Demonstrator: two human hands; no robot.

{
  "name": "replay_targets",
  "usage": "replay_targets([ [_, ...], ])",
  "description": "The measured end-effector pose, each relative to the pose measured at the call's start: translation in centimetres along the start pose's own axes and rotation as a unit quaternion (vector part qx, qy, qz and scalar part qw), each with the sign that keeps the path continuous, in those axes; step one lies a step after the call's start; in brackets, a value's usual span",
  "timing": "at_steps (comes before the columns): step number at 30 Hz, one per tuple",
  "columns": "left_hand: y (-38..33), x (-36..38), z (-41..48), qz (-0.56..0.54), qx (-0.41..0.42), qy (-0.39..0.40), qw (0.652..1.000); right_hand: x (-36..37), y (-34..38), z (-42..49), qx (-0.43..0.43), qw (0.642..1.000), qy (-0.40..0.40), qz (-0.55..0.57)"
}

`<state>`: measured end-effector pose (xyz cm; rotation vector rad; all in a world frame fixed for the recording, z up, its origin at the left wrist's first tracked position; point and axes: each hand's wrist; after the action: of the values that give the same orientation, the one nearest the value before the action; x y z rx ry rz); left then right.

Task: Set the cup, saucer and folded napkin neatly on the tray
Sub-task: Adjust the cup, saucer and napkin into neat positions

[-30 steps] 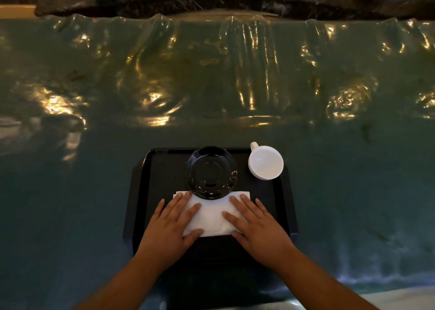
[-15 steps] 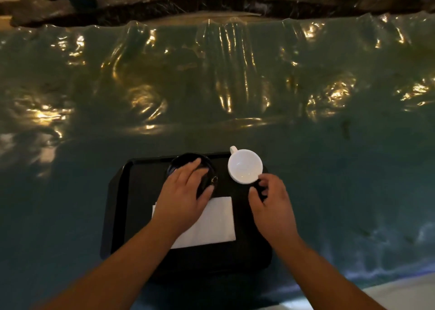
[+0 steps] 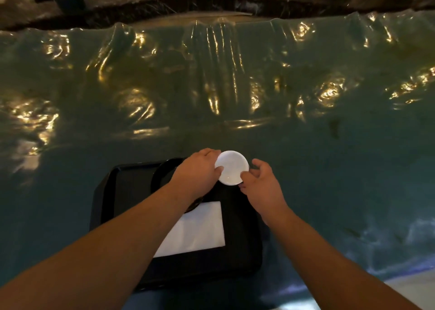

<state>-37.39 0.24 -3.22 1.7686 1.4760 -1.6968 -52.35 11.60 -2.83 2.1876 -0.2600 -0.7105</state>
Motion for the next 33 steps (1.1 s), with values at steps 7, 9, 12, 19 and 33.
replay_targets([
  [7, 0.1, 0.6, -3.6, 0.096, 0.042, -0.07, 0.992, 0.2, 3.6, 1.7, -0.074, 0.997, 0.012, -0.017],
  [9, -0.1, 1.1, -4.0, 0.096, 0.056, -0.052, 0.992, 0.5, 4.0, 1.9, -0.091, 0.995, 0.029, -0.027],
  [12, 0.1, 1.5, -4.6, 0.079, 0.058, -0.07, 0.993, 0.8, 3.6, 1.3, -0.172, 0.976, 0.017, -0.132],
  [19, 2.0, 2.1, -6.1, 0.002, 0.011, -0.193, 0.981, 2.4, 1.9, 0.2, -0.326, 0.868, 0.038, -0.374],
  [33, 9.3, 0.8, -9.9, 0.008, -0.152, -0.175, 0.973, 0.6, 2.2, 2.4, -0.336, 0.831, 0.065, -0.439],
])
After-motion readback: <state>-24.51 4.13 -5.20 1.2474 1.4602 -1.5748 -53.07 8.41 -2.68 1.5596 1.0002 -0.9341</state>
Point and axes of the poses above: each hand's wrist, its own z-axis towards the middle knuckle, its own x-axis out of the palm, y = z × x, and after that the axes turned 4 degrees about -y, right-handed
